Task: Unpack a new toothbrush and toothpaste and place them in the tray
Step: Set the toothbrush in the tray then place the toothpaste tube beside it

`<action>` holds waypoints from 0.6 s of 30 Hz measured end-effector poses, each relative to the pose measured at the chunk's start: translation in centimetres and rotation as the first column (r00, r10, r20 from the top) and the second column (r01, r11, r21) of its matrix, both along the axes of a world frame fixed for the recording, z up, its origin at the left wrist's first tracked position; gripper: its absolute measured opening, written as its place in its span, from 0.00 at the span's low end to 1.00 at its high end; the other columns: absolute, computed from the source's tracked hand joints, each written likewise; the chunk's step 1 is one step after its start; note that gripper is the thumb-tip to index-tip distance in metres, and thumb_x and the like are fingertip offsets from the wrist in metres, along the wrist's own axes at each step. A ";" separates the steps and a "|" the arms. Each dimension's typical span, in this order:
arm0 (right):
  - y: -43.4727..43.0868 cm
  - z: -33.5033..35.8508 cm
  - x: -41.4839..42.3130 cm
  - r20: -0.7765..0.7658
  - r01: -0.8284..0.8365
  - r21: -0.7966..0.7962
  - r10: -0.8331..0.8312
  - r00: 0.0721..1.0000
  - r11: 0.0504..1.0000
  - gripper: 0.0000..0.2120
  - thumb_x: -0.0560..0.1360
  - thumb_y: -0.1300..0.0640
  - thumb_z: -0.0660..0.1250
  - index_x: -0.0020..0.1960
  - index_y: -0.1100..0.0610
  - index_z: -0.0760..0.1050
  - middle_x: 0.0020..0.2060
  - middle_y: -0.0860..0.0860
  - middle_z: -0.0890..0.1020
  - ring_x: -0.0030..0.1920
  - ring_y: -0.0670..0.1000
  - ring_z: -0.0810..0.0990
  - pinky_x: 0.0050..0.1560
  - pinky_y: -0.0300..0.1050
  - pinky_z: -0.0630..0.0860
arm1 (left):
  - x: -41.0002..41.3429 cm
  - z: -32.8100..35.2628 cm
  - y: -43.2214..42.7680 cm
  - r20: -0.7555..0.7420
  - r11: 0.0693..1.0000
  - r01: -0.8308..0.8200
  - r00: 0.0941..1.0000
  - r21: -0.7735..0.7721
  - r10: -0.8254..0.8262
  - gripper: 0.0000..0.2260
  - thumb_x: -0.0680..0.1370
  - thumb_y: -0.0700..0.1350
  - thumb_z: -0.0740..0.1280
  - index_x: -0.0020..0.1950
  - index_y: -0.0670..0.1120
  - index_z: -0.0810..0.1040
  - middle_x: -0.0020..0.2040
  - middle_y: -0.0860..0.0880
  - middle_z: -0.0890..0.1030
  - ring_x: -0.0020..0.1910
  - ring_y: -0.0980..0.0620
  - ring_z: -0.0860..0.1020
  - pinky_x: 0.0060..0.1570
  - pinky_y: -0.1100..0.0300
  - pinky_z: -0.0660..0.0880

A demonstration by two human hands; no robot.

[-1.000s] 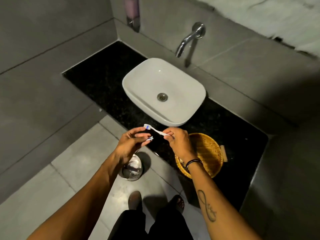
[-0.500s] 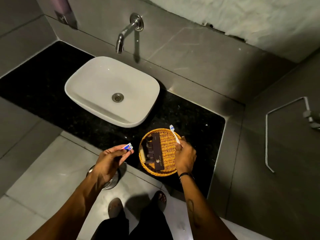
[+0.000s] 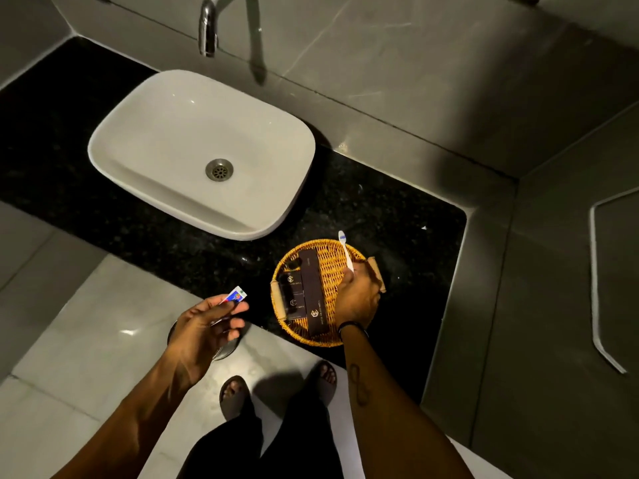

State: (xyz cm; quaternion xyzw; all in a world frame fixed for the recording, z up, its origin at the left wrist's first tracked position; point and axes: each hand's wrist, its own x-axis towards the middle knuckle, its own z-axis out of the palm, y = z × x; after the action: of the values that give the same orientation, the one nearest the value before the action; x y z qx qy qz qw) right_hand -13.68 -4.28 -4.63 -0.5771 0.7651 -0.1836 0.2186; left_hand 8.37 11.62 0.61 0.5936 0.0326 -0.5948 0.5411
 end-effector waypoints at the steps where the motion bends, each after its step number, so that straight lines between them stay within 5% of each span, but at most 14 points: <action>1: -0.1 -0.3 0.0 -0.036 -0.016 0.006 0.016 0.999 1.000 0.09 0.85 0.52 0.65 0.59 0.55 0.80 0.54 0.57 0.86 0.57 0.61 0.86 0.53 0.56 0.85 | 0.2 -0.3 0.1 0.007 1.000 0.008 1.000 0.009 -0.008 0.09 0.79 0.38 0.70 0.59 0.40 0.82 0.51 0.39 0.88 0.32 0.48 0.83 0.29 0.58 0.78; 6: -0.2 -0.3 0.4 -0.153 -0.059 0.023 0.062 0.986 0.998 0.14 0.86 0.46 0.62 0.55 0.55 0.82 0.50 0.55 0.86 0.53 0.58 0.86 0.51 0.53 0.84 | 0.7 -1.2 0.3 0.019 0.999 0.024 1.000 0.029 -0.025 0.11 0.78 0.39 0.71 0.60 0.40 0.82 0.55 0.38 0.88 0.35 0.48 0.82 0.32 0.59 0.78; 18: -0.6 0.4 1.3 -0.168 -0.033 0.117 0.053 0.984 0.993 0.14 0.84 0.46 0.66 0.55 0.56 0.83 0.52 0.55 0.86 0.55 0.58 0.85 0.54 0.53 0.83 | 1.3 -0.7 -0.3 0.015 0.999 0.038 0.999 0.025 -0.038 0.12 0.80 0.38 0.69 0.63 0.38 0.80 0.55 0.38 0.88 0.35 0.49 0.80 0.29 0.60 0.74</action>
State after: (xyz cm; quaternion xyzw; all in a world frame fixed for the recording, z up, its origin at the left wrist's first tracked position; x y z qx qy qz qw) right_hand -12.43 -4.84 -4.19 -0.5938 0.7775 -0.0851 0.1887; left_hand 9.71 11.30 -0.06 0.6054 0.0244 -0.5998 0.5226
